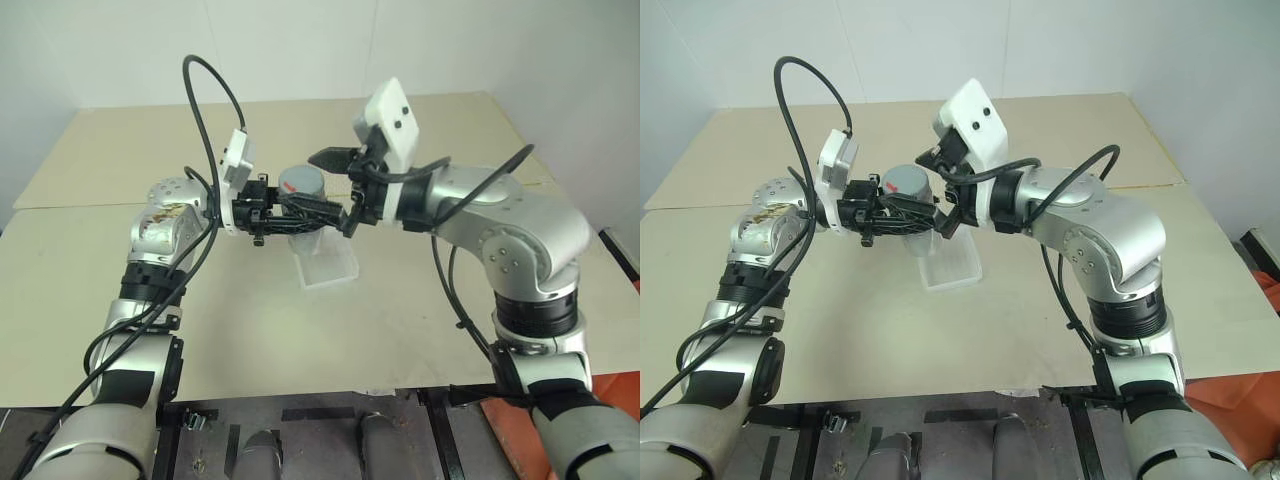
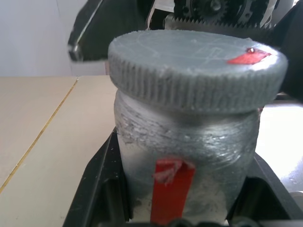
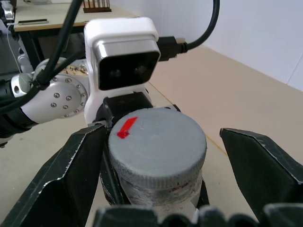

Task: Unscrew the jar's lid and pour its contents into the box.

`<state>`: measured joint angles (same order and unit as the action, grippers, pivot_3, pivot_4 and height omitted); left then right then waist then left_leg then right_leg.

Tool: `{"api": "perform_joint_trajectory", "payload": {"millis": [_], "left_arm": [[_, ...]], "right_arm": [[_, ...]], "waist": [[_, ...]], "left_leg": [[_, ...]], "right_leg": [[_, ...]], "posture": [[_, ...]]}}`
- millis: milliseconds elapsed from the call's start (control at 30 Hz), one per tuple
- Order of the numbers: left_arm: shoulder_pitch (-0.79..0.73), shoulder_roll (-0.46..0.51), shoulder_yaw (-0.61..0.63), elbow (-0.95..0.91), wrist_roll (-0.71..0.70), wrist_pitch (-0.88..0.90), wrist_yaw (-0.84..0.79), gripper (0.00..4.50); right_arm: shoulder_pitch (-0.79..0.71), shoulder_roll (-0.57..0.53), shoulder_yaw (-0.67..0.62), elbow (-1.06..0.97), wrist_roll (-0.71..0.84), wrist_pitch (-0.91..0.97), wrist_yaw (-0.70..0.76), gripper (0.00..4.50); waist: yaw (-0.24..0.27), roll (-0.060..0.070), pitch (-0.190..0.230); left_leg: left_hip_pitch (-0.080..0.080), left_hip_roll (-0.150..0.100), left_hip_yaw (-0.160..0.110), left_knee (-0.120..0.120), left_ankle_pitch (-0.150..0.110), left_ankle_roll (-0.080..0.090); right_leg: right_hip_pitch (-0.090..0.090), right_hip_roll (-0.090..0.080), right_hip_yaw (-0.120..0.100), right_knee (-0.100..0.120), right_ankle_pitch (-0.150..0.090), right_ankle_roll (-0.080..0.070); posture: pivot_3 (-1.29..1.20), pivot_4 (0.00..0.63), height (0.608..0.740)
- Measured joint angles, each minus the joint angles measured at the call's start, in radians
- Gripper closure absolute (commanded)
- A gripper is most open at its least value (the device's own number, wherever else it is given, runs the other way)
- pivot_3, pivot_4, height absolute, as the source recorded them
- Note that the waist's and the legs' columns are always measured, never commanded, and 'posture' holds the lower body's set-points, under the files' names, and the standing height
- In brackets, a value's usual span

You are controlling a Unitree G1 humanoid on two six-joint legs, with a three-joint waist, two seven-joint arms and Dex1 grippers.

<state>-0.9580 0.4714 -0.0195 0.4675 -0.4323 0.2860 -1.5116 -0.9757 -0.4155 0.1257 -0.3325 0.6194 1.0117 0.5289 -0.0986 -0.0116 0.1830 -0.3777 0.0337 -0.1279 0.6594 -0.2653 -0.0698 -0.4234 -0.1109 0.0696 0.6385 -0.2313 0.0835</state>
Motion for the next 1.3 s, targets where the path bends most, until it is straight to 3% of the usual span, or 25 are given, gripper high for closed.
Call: {"api": "perform_joint_trajectory", "payload": {"millis": [100, 300, 600, 767, 1000, 1233, 1300], "left_arm": [[0.0, 0.0, 0.0, 0.0, 0.0, 0.0, 0.0, 2.57], [0.002, 0.001, 0.0, 0.0, 0.0, 0.0, 0.002, 2.57], [0.016, 0.003, -0.001, -0.001, 0.0, 0.002, 0.0, 2.57], [0.018, 0.01, 0.0, -0.001, 0.0, 0.002, 0.016, 2.57], [0.039, 0.067, 0.046, -0.001, -0.001, 0.002, 0.078, 2.57], [0.101, 0.081, 0.082, -0.05, 0.002, 0.0, 0.194, 2.57], [0.106, 0.077, 0.082, -0.06, 0.008, -0.006, 0.226, 2.57]], "right_arm": [[0.0, 0.005, 0.001, 0.002, -0.008, 0.0, 0.0, 0.19], [-0.001, 0.017, 0.001, 0.0, -0.007, 0.0, 0.001, 1.75], [-0.043, 0.033, -0.072, 0.008, 0.015, 0.0, -0.019, 1.75], [-0.035, -0.023, -0.111, 0.033, -0.009, -0.005, -0.023, 1.75], [0.23, -0.154, -0.151, 0.054, -0.146, -0.072, -0.08, 1.75], [0.518, -0.18, -0.153, 0.096, -0.251, -0.128, -0.112, 1.75], [0.554, -0.172, -0.146, 0.116, -0.266, -0.135, -0.117, 1.04]], "waist": [[0.0, 0.0, 0.0], [0.0, 0.0, 0.0], [0.001, 0.0, 0.0], [0.001, 0.0, 0.0], [0.002, 0.0, 0.0], [0.002, 0.0, 0.0], [0.002, 0.0, 0.0]], "left_leg": [[0.0, 0.0, 0.0, 0.0, 0.0, 0.0], [0.0, 0.0, 0.0, 0.0, 0.0, 0.0], [0.0, 0.0, 0.0, 0.0, 0.0, 0.0], [0.0, 0.0, 0.0, 0.0, 0.0, 0.0], [0.0, 0.0, 0.0, 0.0, 0.0, 0.0], [0.0, 0.0, 0.001, 0.0, 0.0, 0.0], [0.0, 0.0, 0.001, 0.0, 0.0, 0.0]], "right_leg": [[0.0, 0.0, 0.0, 0.0, 0.0, 0.0], [0.0, 0.0, 0.0, 0.0, 0.0, 0.0], [0.0, 0.0, 0.0, 0.0, 0.0, 0.0], [0.0, 0.0, 0.0, 0.0, 0.0, 0.0], [0.0, 0.0, 0.0, -0.001, 0.0, 0.0], [0.001, 0.0, 0.0, -0.001, 0.0, 0.0], [0.001, 0.0, 0.0, 0.0, 0.0, 0.0]], "posture": [[0.0, 0.15, 0.74], [0.0, 0.15, 0.74], [0.0, 0.15, 0.74], [0.0, 0.15, 0.74], [0.0, 0.15, 0.74], [0.0, 0.15, 0.74], [0.0, 0.15, 0.74]]}}
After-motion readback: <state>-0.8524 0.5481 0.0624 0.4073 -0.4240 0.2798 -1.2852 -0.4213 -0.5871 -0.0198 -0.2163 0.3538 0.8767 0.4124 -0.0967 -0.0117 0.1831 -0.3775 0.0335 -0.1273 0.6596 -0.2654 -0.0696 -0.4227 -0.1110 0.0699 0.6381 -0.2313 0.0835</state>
